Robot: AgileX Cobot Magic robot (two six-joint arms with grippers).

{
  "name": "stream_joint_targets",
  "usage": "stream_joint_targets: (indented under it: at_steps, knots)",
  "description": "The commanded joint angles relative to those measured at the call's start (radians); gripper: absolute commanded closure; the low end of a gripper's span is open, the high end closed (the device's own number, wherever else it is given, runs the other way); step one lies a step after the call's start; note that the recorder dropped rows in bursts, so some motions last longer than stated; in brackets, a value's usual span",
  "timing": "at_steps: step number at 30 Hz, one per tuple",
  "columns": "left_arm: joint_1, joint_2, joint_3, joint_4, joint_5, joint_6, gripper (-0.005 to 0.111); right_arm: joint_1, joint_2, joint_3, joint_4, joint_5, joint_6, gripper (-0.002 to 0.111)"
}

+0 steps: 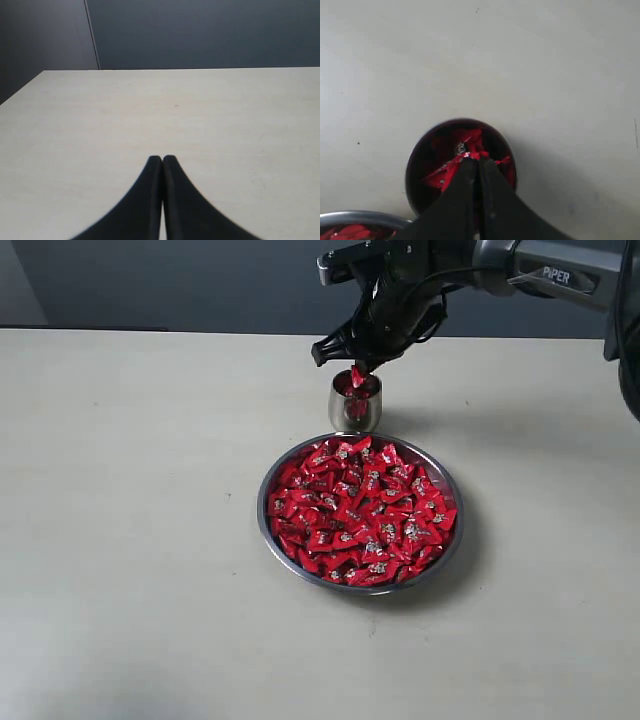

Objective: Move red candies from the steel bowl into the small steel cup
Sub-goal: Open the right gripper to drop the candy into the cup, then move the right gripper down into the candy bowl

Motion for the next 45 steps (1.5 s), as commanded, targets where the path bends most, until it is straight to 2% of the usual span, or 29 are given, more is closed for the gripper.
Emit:
stream_joint_targets:
  at_steps: [1,12,14,18,20,33,35,36,38,42,45]
  knots:
    - [0.001,-0.004,0.004,0.001,-0.002,-0.003,0.106,-0.004,-0.004,-0.006,0.000,-0.027,-0.010,0.109]
    - [0.001,-0.004,0.004,0.001,-0.002,-0.003,0.106,-0.004,-0.004,-0.006,0.002,-0.029,-0.055,0.108]
    - [0.001,-0.004,0.004,0.001,-0.002,-0.003,0.106,-0.004,-0.004,-0.006,0.002,-0.029,-0.055,0.100]
    - [0.001,-0.004,0.004,0.001,-0.002,-0.003,0.106,-0.004,-0.004,-0.006,0.004,-0.029,-0.055,0.076]
    - [0.001,-0.004,0.004,0.001,-0.002,-0.003,0.106,-0.004,-0.004,-0.006,0.004,-0.029,-0.055,0.071]
    - [0.001,-0.004,0.004,0.001,-0.002,-0.003,0.106,-0.004,-0.035,-0.006,-0.003,-0.016,-0.055,0.072]
    - [0.001,-0.004,0.004,0.001,-0.002,-0.003,0.106,-0.004,-0.053,-0.006,-0.003,0.005,-0.031,0.078]
    - [0.001,-0.004,0.004,0.001,-0.002,-0.003,0.106,-0.004,-0.062,-0.006,-0.008,0.010,-0.024,0.085]
    - [0.001,-0.004,0.004,0.001,-0.002,-0.003,0.106,-0.004,-0.073,-0.006,-0.016,0.019,-0.024,0.108]
    - [0.001,-0.004,0.004,0.001,-0.002,-0.003,0.106,-0.004,-0.094,0.020,0.000,0.008,0.026,0.108]
    - [0.001,-0.004,0.004,0.001,-0.002,-0.003,0.106,-0.001,-0.171,0.209,0.006,-0.153,0.090,0.108]
